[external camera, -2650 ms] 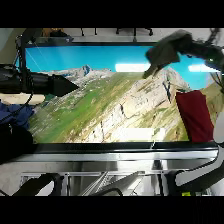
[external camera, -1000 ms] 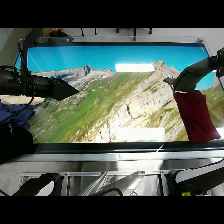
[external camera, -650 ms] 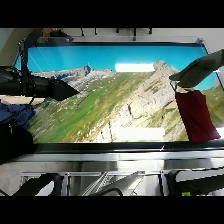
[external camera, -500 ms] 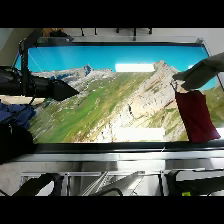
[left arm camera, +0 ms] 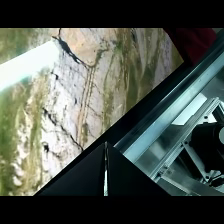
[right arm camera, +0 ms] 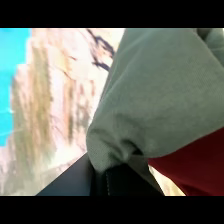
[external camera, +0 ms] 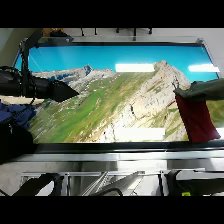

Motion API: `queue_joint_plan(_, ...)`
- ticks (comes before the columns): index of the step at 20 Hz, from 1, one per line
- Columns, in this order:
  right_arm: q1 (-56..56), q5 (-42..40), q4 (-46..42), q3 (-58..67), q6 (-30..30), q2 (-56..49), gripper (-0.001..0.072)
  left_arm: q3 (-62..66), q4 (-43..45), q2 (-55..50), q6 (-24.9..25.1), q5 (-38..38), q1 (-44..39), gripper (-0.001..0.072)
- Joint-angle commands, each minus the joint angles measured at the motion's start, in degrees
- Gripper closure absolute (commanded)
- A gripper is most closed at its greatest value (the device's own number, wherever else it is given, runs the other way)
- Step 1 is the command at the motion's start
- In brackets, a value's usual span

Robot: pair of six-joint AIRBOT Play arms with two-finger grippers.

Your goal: Fold the shirts.

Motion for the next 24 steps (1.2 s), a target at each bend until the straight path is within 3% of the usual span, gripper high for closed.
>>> queue_joint_plan(1, -0.2, 8.1, -6.8, 0.0, 4.6, 0.2, 0.0691, 0.0, 0.0, 0.0, 0.1, -0.8, 0.0, 0.0695)
queue_joint_plan(9, -0.2, 26.0, -24.6, -0.2, 8.5, 0.2, 0.0681, 0.0, 0.0, 0.0, 0.1, -1.5, 0.0, 0.0696)
queue_joint_plan(10, -0.2, 27.0, -26.0, -0.5, 8.5, 0.2, 0.0581, 0.0, 0.0, 0.0, 0.1, -1.5, 0.0, 0.0695)
queue_joint_plan(11, -0.2, 27.0, -26.3, -1.1, 8.5, 0.4, 0.0258, 0.0, 0.0, 0.0, 0.1, -1.5, 0.0, 0.0695)
queue_joint_plan(12, -0.2, 26.9, -26.4, -1.5, 8.0, 0.7, 0.0009, 0.0, 0.0, 0.0, 0.1, -1.5, 0.0, 0.0696)
queue_joint_plan(17, -0.1, 26.7, -25.0, -1.6, 6.7, 0.7, 0.0029, 0.0, 0.0, 0.0, 0.1, -1.5, 0.0, 0.0696)
queue_joint_plan(18, 0.1, 26.1, -23.0, -1.6, 6.1, 0.7, 0.0215, 0.0, 0.0, 0.0, 0.1, -1.5, 0.0, 0.0695)
queue_joint_plan(19, 0.8, 24.8, -20.0, -1.6, 5.6, 0.7, 0.0533, 0.0, 0.0, 0.0, 0.1, -1.4, 0.0, 0.0695)
queue_joint_plan(20, 2.1, 23.3, -17.5, -1.6, 5.7, 0.8, 0.0691, 0.0, 0.0, 0.0, 0.1, -1.3, 0.0, 0.0695)
queue_joint_plan(24, 15.4, 17.1, -15.7, -4.8, 3.8, 2.8, 0.0694, 0.0, 0.1, 0.0, 0.2, 0.3, -0.5, 0.0696)
